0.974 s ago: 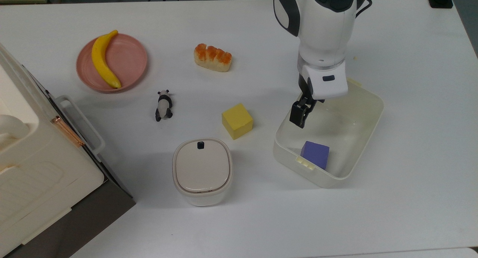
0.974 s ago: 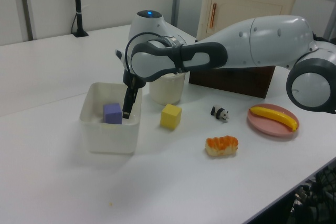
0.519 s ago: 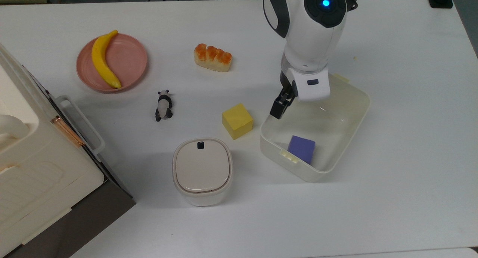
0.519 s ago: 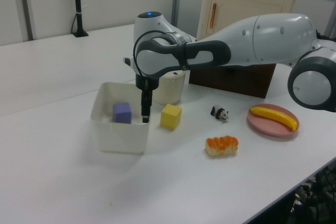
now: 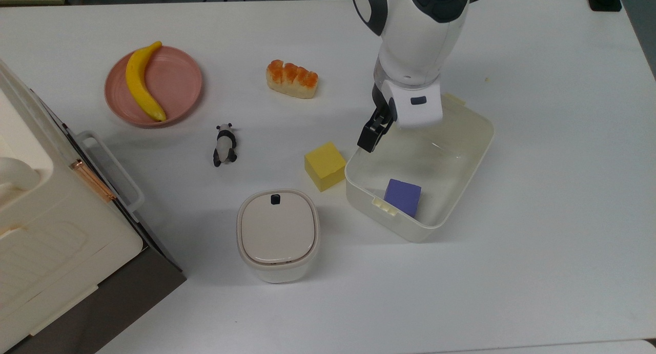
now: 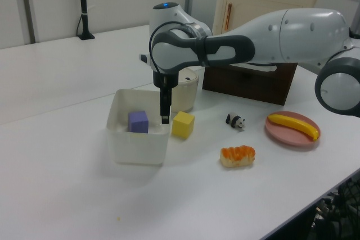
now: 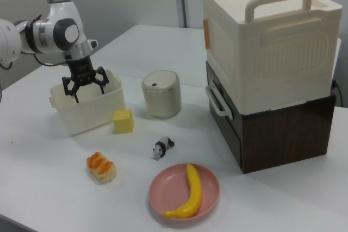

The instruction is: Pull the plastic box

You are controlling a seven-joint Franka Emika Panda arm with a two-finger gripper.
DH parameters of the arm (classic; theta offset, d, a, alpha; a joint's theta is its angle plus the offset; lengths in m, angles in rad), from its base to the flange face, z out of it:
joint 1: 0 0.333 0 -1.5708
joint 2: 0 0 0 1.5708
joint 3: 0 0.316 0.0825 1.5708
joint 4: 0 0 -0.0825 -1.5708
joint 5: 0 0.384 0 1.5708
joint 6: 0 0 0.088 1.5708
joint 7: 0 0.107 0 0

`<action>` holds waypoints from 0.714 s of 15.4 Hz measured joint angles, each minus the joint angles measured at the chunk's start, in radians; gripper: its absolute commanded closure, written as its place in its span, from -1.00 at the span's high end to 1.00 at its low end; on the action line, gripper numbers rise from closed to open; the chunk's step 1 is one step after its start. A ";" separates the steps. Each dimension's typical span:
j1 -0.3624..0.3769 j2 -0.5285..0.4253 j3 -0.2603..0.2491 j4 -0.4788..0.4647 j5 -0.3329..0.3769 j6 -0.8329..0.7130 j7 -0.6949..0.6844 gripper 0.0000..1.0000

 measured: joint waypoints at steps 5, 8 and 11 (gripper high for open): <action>-0.047 -0.089 0.000 0.013 0.070 0.027 0.227 1.00; -0.097 -0.172 0.000 0.009 0.072 0.000 0.444 1.00; -0.169 -0.232 -0.001 0.002 0.073 -0.095 0.543 1.00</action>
